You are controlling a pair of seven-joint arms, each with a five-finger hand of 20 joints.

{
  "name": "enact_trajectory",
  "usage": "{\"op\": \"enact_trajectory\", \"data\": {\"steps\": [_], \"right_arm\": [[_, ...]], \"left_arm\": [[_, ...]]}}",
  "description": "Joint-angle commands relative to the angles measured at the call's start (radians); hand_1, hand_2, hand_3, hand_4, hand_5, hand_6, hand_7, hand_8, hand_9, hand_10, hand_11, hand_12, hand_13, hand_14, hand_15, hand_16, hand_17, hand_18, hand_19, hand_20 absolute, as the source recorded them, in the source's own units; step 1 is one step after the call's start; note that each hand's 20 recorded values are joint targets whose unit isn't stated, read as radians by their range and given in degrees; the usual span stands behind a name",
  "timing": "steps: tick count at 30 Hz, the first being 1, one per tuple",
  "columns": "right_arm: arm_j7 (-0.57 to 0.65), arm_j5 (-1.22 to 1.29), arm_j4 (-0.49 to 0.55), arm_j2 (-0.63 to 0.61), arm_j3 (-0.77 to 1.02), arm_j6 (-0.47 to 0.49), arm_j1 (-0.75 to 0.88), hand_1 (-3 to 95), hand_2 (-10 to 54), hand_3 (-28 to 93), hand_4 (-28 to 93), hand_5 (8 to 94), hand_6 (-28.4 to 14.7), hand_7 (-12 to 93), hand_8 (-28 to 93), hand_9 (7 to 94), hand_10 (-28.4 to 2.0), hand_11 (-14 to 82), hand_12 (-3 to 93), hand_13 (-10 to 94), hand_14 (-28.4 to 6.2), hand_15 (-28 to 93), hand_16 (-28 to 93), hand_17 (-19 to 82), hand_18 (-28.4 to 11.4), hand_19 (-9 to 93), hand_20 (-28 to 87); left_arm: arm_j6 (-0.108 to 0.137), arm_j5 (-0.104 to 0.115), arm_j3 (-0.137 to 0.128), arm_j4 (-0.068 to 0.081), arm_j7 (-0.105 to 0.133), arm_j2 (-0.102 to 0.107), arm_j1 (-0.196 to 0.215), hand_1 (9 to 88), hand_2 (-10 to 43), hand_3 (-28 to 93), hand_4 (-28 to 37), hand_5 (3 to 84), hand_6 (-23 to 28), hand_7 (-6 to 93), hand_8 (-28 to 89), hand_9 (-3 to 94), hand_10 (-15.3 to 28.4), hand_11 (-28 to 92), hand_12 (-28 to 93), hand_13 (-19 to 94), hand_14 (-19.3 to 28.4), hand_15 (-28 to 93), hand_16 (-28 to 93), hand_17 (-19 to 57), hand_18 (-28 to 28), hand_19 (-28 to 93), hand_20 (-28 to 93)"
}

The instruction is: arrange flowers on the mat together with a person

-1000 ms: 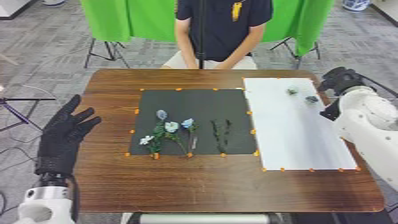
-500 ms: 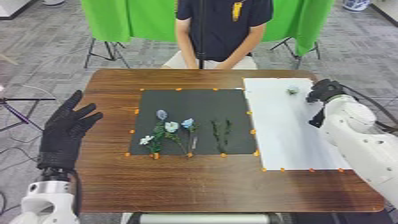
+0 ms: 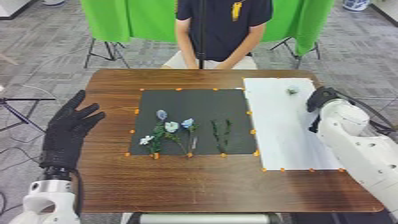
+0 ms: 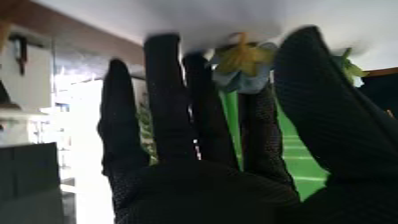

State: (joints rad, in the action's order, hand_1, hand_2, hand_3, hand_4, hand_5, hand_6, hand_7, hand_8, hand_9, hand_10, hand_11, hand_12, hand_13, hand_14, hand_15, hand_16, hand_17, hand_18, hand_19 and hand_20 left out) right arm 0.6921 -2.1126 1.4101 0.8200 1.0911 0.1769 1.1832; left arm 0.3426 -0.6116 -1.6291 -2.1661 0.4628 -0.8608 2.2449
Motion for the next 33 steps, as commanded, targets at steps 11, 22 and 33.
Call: {"op": "enact_trajectory", "data": {"steps": [11, 22, 33], "right_arm": [[-0.006, -0.062, 0.036, -0.045, -0.106, -0.291, 0.068, 63.0, -9.5, 60, -28, 83.6, 4.8, 16, -1, 93.4, -6.3, 12.4, 32.6, 87, -2.5, 36, 29, 50, -12.5, 74, 21], [-0.083, -0.048, 0.161, -0.066, -0.133, -0.375, -0.020, 62.2, -9.5, 62, -28, 84.1, 4.1, 16, 0, 93.7, -6.3, 12.8, 33.3, 87, -3.0, 37, 29, 50, -12.4, 74, 21], [-0.228, -0.060, 0.268, 0.046, -0.332, -0.356, -0.179, 60.6, -9.5, 64, -28, 83.8, 4.3, 16, 1, 93.5, -6.6, 12.8, 34.4, 86, -3.4, 39, 29, 47, -13.6, 76, 21]], "left_arm": [[-0.014, -0.004, 0.002, 0.003, -0.016, -0.010, 0.014, 24.2, 3.8, 79, -26.0, 35.8, 3.6, 12.3, -10, 38.7, 17.7, 22, 10, 29, 27.1, 48, -7, -8.6, 23.8, 47, 16], [0.017, 0.015, -0.019, -0.017, 0.013, 0.008, 0.060, 24.3, 3.8, 79, -25.9, 35.8, 3.6, 12.2, -10, 38.7, 17.9, 22, 10, 29, 27.2, 48, -7, -8.5, 23.9, 47, 16], [0.034, 0.029, -0.026, -0.027, 0.035, 0.025, 0.073, 24.5, 3.9, 79, -25.7, 35.8, 3.6, 12.2, -10, 38.7, 17.9, 22, 10, 29, 27.1, 48, -7, -8.5, 23.9, 47, 16]]}}
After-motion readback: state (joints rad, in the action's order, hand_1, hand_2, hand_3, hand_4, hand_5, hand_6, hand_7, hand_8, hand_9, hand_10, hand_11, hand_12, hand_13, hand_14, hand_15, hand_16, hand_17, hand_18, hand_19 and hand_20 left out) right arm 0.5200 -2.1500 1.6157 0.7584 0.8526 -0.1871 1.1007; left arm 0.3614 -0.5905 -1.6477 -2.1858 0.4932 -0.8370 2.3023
